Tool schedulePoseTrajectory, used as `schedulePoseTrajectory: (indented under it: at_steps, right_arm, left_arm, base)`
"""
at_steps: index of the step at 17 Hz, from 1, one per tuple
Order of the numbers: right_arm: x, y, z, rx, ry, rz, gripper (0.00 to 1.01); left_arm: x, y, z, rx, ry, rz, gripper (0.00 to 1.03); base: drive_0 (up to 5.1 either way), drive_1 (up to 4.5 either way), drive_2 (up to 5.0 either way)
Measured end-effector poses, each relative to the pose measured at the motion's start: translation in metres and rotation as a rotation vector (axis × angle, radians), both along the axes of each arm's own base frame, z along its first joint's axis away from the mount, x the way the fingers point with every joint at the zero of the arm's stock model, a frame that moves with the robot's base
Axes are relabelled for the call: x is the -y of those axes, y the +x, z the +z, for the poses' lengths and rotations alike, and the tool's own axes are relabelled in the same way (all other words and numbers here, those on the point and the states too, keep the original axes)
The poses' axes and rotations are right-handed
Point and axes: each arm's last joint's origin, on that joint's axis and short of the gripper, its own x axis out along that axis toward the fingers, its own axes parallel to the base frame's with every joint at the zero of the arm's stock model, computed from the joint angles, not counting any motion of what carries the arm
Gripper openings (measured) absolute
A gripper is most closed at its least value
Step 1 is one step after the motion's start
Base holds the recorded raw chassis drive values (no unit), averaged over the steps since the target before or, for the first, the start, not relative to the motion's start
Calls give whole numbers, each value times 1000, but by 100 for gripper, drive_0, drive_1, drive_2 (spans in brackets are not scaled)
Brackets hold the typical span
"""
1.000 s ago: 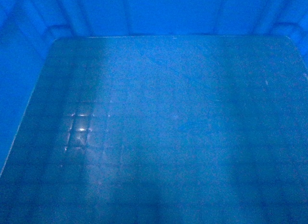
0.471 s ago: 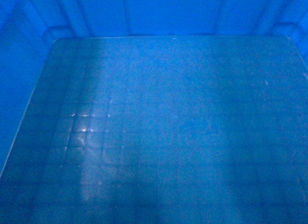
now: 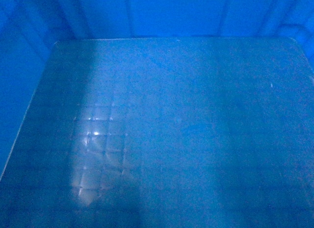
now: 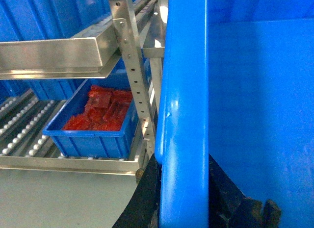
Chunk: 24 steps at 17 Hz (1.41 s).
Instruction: Place box next to blue box on left shelf
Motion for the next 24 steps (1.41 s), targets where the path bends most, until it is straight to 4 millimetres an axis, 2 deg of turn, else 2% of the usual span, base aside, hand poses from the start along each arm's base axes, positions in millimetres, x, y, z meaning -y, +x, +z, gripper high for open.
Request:
schedulePoseTrajectory:
  at_steps: [2,24]
  right_arm:
    - [0,0,0,1,1,0,10]
    - [0,0,0,3,2,0,10]
  left_arm:
    - [0,0,0,2,-1,1,15]
    - [0,0,0,4,-3,-1,15]
  base:
    - [2,407,-402]
    - [-496,217,269]
